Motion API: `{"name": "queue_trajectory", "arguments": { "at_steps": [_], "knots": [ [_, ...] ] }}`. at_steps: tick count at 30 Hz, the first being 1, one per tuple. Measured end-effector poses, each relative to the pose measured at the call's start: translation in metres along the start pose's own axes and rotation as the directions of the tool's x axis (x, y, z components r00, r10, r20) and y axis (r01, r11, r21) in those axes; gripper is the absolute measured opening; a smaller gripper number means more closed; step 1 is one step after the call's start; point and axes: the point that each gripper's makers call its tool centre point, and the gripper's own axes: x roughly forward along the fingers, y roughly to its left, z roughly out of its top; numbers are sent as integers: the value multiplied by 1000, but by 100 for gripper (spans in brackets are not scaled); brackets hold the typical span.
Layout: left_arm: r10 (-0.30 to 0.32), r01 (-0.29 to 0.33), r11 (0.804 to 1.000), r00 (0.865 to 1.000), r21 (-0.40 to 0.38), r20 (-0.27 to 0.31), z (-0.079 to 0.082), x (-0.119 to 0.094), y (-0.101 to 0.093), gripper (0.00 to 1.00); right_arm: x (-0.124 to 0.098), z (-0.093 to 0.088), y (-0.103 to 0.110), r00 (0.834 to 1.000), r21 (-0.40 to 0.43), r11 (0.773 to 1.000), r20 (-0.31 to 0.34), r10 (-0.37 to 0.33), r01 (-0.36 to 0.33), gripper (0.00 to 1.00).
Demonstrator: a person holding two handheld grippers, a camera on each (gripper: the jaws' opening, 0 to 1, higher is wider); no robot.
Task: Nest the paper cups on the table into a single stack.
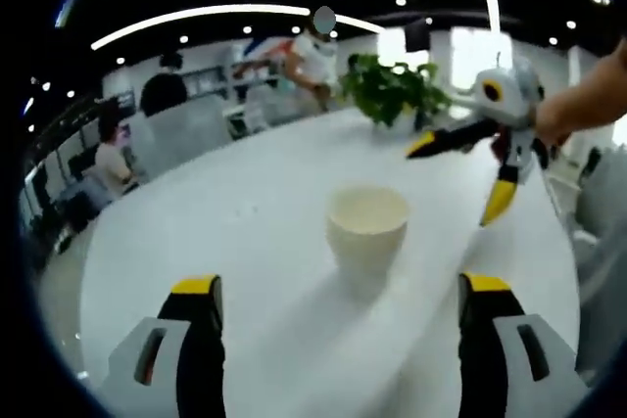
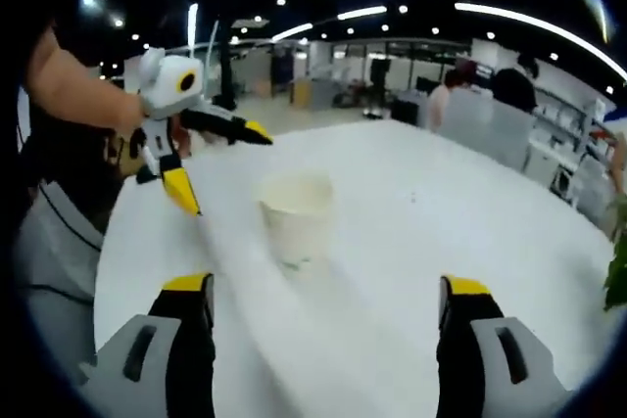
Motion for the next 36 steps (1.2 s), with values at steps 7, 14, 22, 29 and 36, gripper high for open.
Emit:
{"name": "queue_trajectory", "arguments": {
  "at_steps": [7,14,22,29,36],
  "knots": [
    [42,-42,998,999,-47,9,-16,-35,-6,98,-32,-1,19,995,33,998,87,-54,51,97],
    [92,-85,989,994,-123,51,-22,-70,-3,98,-67,-12,34,989,51,995,114,-93,87,100],
    [157,-137,974,982,-180,104,-22,-104,-14,98,-92,-13,40,976,96,986,156,-151,137,100],
    [147,-132,983,983,-125,111,-28,-125,-43,98,-112,-19,61,971,79,984,170,-170,158,100],
    [163,-139,975,978,-176,129,-34,-136,-47,98,-121,-26,65,958,142,971,190,-217,192,100]
  ]
}}
